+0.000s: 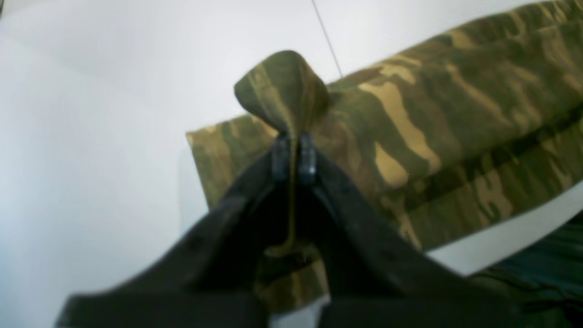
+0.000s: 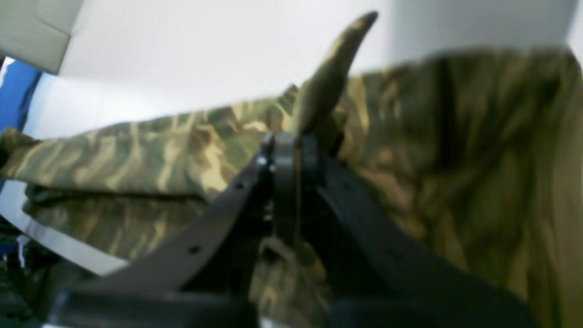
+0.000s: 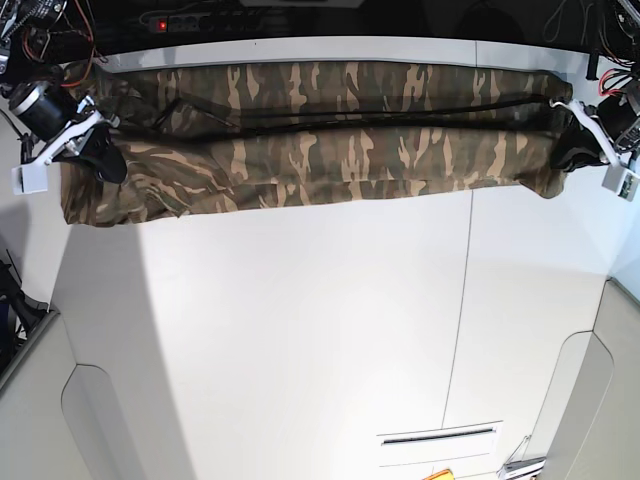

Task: Fold the T-shirt properly
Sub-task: 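Release the hem and open both grippers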

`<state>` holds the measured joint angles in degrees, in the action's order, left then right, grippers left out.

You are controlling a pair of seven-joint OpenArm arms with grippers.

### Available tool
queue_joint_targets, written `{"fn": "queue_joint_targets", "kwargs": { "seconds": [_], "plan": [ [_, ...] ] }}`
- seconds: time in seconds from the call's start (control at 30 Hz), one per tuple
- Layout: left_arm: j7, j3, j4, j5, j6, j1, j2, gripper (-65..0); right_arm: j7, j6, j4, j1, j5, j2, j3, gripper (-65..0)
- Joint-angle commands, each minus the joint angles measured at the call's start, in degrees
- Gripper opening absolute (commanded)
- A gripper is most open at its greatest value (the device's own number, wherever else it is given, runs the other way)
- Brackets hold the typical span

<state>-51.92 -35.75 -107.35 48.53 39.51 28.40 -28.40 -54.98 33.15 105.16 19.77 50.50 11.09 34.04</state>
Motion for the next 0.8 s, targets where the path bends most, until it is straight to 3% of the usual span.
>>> {"fn": "queue_joint_targets", "kwargs": {
  "seconds": [0.0,0.07,0.17,0.23,0.3,0.33,0.57,0.67,0.77],
  "plan": [
    [0.7,-0.7,-0.9,0.5,0.5,0.4,-1.1,-65.0,1.2,0.3,1.0,0.4,0.3,0.6,0.3,-65.0],
    [0.6,-0.7,-0.9,0.5,0.5,0.5,-1.1,-62.2,1.2,0.3,0.9,1.2,-0.5,0.6,0.3,-65.0],
    [0.6,-0.7,-0.9,0.5,0.4,0.5,-1.1,-47.1,1.2,0.3,0.8,1.6,-0.6,0.6,0.3,-65.0],
    [0.6,-0.7,-0.9,0.5,-1.7,0.5,-1.1,-38.8,1.2,0.3,0.8,1.7,-0.6,0.6,0.3,-53.0],
    [0.7,-0.7,-0.9,0.5,-3.0,0.5,-1.1,-35.8,1.2,0.3,0.8,1.7,-0.6,0.7,0.4,-41.3],
    [0.7,-0.8,-0.9,0.5,-3.1,0.5,-1.1,-35.8,1.2,0.3,0.8,1.7,-0.6,0.6,0.5,-39.1],
    [0.1,-6.1,-0.9,0.4,-4.6,0.5,-0.3,-35.7,0.9,0.3,2.0,1.5,1.9,0.6,6.7,-39.4],
    [-2.3,-9.3,-0.9,3.8,-4.0,0.5,1.5,-35.4,0.0,0.3,3.9,1.5,4.5,0.6,11.0,-39.7],
    [-4.9,-9.4,-0.3,6.6,-3.4,1.2,2.0,-29.7,-2.1,0.3,6.1,0.7,6.0,0.3,12.6,-45.7]
  ]
}}
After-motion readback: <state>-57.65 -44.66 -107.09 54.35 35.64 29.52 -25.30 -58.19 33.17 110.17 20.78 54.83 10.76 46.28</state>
